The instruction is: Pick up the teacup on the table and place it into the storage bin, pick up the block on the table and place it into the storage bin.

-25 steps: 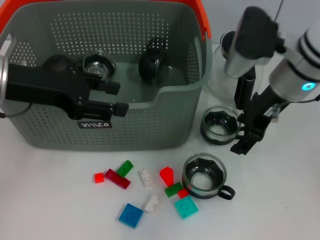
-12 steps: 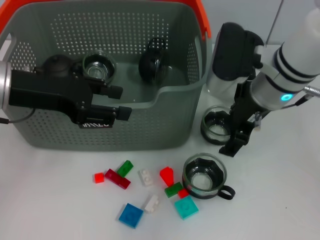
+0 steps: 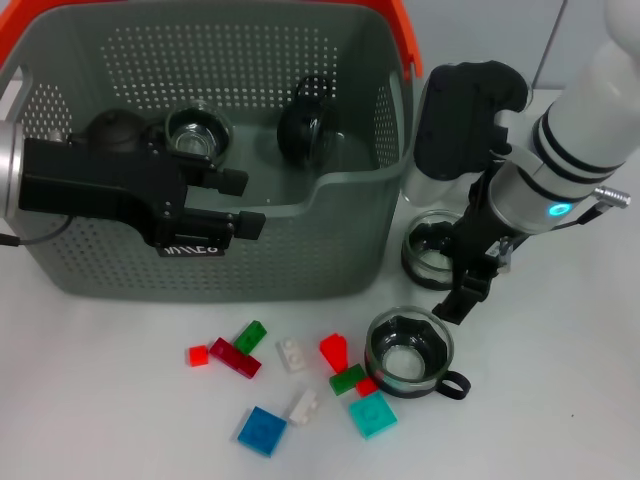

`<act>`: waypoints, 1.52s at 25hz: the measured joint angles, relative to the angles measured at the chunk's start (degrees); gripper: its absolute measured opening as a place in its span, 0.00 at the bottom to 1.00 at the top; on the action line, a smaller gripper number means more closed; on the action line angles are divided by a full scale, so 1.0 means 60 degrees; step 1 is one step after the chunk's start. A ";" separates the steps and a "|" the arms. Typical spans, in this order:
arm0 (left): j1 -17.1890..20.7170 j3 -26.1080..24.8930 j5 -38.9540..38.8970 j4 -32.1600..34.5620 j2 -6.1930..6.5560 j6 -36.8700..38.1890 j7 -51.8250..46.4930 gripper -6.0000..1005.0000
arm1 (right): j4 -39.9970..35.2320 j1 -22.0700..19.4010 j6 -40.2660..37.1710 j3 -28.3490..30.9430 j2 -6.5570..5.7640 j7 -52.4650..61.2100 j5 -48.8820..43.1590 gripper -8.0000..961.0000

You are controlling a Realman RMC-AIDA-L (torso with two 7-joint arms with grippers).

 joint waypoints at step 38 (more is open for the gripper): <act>-0.0120 0.0000 -0.0014 -0.0078 -0.0015 -0.0114 0.0103 0.63 | -0.0293 -0.0069 -0.0068 -0.0544 -0.0055 0.0272 -0.0022 0.07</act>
